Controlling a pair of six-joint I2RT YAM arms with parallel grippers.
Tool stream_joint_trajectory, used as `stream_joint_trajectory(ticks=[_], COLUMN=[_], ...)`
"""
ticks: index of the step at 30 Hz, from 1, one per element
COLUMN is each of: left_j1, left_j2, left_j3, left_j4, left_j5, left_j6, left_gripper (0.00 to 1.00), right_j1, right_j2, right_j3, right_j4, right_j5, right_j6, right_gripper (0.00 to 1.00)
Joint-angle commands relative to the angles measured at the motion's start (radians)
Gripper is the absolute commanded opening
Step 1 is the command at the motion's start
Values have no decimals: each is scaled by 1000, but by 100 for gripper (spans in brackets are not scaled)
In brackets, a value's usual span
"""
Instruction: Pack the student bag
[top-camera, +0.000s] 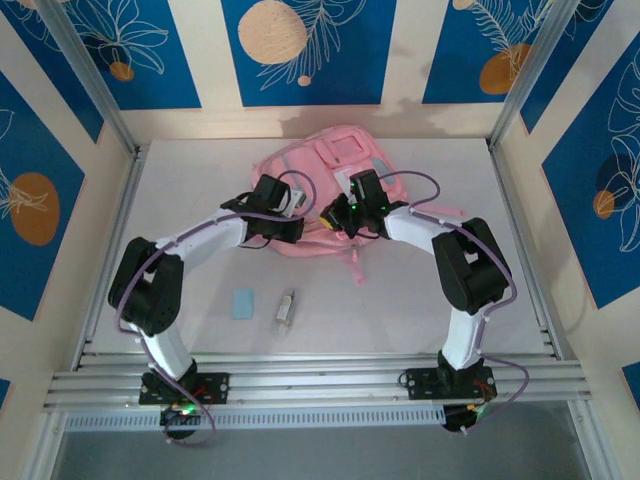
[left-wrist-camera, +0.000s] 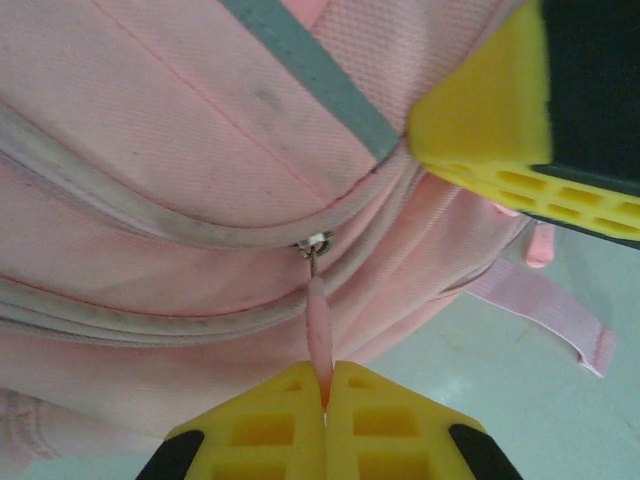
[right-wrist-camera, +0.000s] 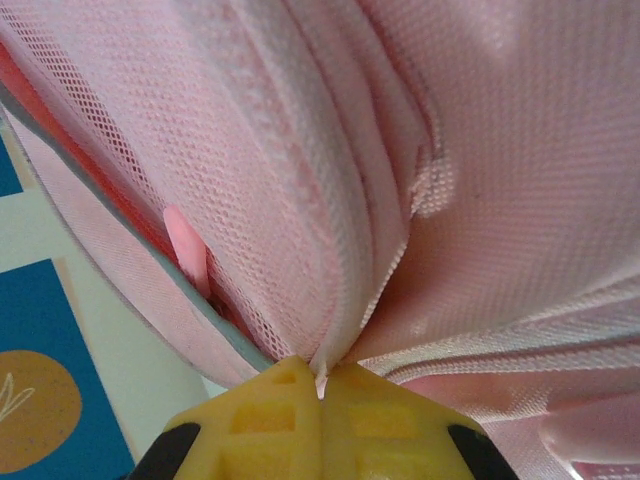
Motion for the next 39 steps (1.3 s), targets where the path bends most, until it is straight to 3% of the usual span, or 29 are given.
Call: stream_joint_trajectory(ticks=[1,7,13,20,24,25,29,39], left_j1=[-6,24,66,67,59,51,27,-2], left_j2=[18,-7,-37,-53,-58,-60,-81,-117], left_j3=[26,-7,-10,-45,-77,-85,-124,-129], left_j4=[9,45,60,99,131,133,132,116], left_j5=[-49,-120,-99,104,258,278,289,262], left_j6=[29,69,88,137,101,94,72,55], left_gripper=[0,0,0,0,0,0,0,0], right_j1=[-21,-44,-61,-74,-80,-85,-96,-69], right_j2=[-37,-53,-73,-87,-87,-92,-131,-164], right_j3=[-46,-77,-86,-88,-79,-79,-91,-26], right_j4=[-64,-71,-93,-98,-111,-116,-112,-129], right_j5=[114,94,100,89,76,74,40,3], right_j6=[-61,-87,-122,-145,-163,-160,-133,-108], right_gripper=[0,0,0,0,0,1,29,37])
